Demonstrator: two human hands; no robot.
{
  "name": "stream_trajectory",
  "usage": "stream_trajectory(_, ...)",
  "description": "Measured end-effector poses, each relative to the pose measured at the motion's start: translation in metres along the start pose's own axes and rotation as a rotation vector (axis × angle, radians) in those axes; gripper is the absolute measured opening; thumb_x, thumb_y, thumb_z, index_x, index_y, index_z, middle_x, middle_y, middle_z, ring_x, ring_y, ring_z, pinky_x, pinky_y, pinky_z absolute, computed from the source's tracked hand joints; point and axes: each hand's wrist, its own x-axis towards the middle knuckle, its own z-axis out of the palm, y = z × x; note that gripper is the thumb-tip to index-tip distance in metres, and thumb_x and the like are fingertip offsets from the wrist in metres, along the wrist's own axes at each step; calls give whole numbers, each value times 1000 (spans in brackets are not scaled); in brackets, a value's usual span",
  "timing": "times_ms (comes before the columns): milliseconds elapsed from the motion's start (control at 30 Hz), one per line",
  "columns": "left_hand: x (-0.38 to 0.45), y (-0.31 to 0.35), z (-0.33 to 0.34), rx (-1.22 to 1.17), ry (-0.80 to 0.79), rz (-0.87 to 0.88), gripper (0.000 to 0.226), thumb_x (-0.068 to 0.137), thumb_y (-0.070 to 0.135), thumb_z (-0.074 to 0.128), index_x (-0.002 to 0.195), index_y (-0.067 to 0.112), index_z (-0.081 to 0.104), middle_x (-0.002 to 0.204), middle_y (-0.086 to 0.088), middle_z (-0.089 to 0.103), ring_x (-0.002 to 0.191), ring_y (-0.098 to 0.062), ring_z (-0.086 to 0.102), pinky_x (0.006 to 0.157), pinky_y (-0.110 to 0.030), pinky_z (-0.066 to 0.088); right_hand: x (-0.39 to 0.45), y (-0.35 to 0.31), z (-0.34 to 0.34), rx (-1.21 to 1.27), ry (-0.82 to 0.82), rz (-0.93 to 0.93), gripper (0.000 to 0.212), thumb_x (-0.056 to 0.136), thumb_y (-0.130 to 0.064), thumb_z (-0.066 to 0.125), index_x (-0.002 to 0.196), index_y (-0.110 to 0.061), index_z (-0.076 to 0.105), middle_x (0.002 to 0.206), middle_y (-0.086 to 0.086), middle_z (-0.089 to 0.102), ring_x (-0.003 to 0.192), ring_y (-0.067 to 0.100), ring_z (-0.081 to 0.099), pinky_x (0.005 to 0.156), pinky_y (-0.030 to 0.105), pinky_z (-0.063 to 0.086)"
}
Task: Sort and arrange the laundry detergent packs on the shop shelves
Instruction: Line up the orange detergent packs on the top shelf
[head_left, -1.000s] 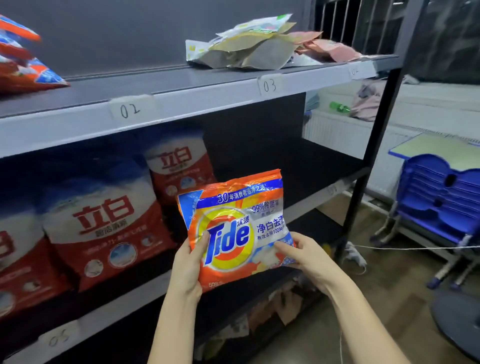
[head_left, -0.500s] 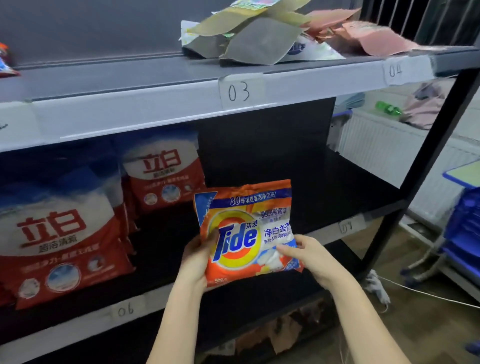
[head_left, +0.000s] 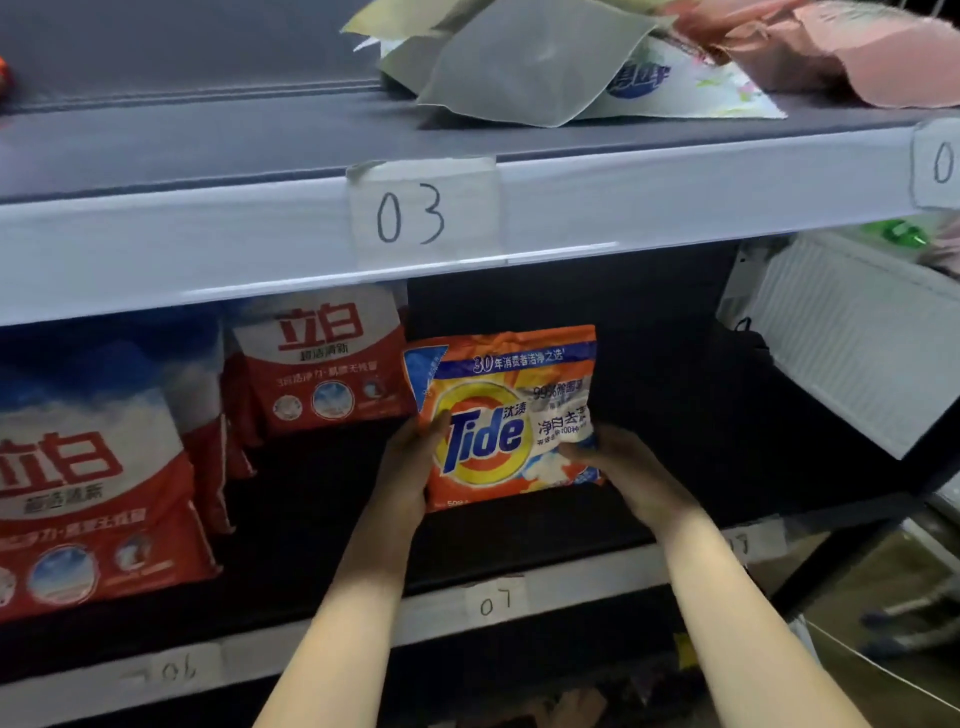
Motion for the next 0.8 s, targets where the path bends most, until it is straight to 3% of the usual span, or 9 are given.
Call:
stream_trajectory(100, 42, 10, 5, 28, 30, -17, 11, 91, 27, 61, 102, 27, 60, 99, -3, 70, 89, -21, 68, 82, -39, 54, 36, -12, -1, -2, 47, 5, 30, 83, -13, 68, 112, -6, 63, 108, 11, 69, 82, 10, 67, 62, 16, 51)
stream_trajectory(200, 78, 25, 14, 68, 36, -10, 18, 93, 29, 59, 110, 23, 57, 93, 0, 68, 82, -17, 67, 73, -35, 53, 73, -27, -2, -52, 59, 4, 31, 85, -13, 66, 115, -6, 61, 105, 5, 67, 81, 10, 64, 60, 16, 48)
stream_trajectory(267, 100, 37, 22, 75, 45, 4, 17, 95, 28, 55, 110, 20, 57, 87, 0, 66, 77, -15, 65, 66, -32, 51, 98, -38, -3, -65, 78, -36, 36, 85, -8, 65, 119, 0, 59, 113, 14, 66, 88, 18, 64, 62, 18, 49)
stream_trajectory(333, 121, 52, 29, 116, 64, 34, 12, 97, 29, 51, 104, 22, 57, 89, -3, 68, 78, -18, 65, 73, -37, 53, 124, -50, -4, -82, 117, -84, 38, 85, -4, 64, 121, 4, 57, 119, 22, 62, 94, 24, 61, 64, 19, 52)
stream_trajectory(433, 147, 69, 37, 169, 67, 88, 11, 97, 32, 51, 96, 24, 58, 96, -8, 70, 83, -22, 67, 84, -44, 54, 162, -65, 0, -144, 209, -121, 40, 85, -9, 66, 122, 3, 58, 118, 21, 62, 104, 29, 62, 82, 34, 54)
stream_trajectory(500, 156, 75, 41, 144, 72, 132, 16, 98, 30, 49, 87, 21, 58, 90, -7, 68, 78, -21, 66, 74, -37, 55, 186, -63, 3, -225, 296, -109, 37, 85, -17, 68, 118, -1, 63, 115, 18, 65, 104, 31, 63, 88, 39, 52)
stream_trajectory(567, 163, 72, 45, 158, 134, 163, 20, 100, 31, 45, 98, 15, 58, 98, -9, 67, 88, -25, 67, 65, -31, 52, 200, -54, 9, -324, 382, -61, 30, 89, -23, 62, 110, -3, 66, 109, 16, 67, 101, 30, 64, 75, 31, 49)
stream_trajectory(667, 166, 53, 46, 305, 222, 182, 36, 100, 24, 46, 134, 12, 44, 128, -11, 56, 114, -26, 57, 79, -29, 47, 199, -30, 20, -531, 431, -30, 31, 92, -26, 54, 114, -7, 63, 115, 14, 65, 106, 30, 60, 71, 25, 37)
stream_trajectory(800, 160, 20, 40, 524, 244, 228, 49, 97, 27, 50, 143, 16, 35, 144, -8, 43, 131, -26, 42, 106, -37, 37, 175, -1, 29, -597, 465, -73, 33, 94, -19, 51, 125, -9, 53, 125, 11, 57, 113, 26, 55, 79, 27, 39)
